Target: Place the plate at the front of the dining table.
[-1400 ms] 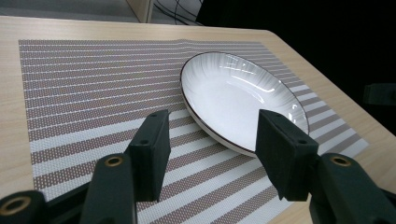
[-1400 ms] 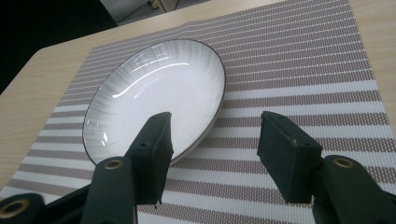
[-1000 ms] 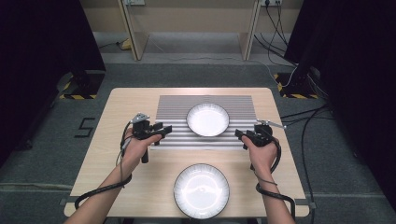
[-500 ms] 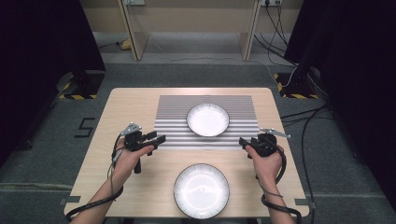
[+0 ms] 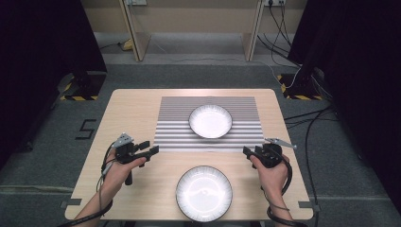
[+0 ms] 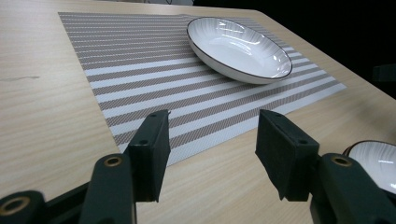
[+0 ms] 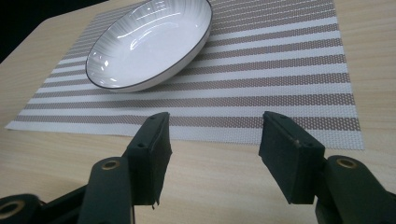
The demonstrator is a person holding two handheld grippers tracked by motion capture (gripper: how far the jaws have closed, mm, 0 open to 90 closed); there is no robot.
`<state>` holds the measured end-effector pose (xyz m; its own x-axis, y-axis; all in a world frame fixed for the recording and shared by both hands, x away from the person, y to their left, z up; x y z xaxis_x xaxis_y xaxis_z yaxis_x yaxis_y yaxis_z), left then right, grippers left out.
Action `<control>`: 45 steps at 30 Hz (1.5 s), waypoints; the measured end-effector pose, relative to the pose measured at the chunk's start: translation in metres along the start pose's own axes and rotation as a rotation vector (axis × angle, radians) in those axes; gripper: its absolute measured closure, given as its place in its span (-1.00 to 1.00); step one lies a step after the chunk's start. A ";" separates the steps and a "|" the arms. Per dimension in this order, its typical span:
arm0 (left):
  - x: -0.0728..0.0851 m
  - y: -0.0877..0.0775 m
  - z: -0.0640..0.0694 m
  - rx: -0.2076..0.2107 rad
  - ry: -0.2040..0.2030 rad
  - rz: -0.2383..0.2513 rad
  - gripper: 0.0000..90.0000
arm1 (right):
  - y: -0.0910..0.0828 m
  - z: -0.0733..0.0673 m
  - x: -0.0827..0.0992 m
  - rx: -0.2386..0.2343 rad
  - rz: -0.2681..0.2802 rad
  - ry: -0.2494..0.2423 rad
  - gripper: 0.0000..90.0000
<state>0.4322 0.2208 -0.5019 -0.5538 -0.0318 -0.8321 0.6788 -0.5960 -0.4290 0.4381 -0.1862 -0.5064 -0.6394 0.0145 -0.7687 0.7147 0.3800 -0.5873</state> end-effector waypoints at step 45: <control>0.038 -0.063 -0.039 -0.088 -0.042 0.016 -0.02 | -0.061 0.034 0.060 0.076 0.021 0.035 -0.04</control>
<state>0.3868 0.2883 -0.5205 -0.5611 -0.0757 -0.8243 0.7263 -0.5227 -0.4464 0.3664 -0.2401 -0.5252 -0.6326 0.0550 -0.7725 0.7467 0.3082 -0.5895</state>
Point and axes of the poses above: each handheld gripper's, and its own axes: y roughly forward along the jaws, x roughly out of its underside, z roughly to its right, the point moved 7 cm from there along y, roughly forward along the jaws, and after that the axes turned 5 degrees about -y, right-handed, at the moved point
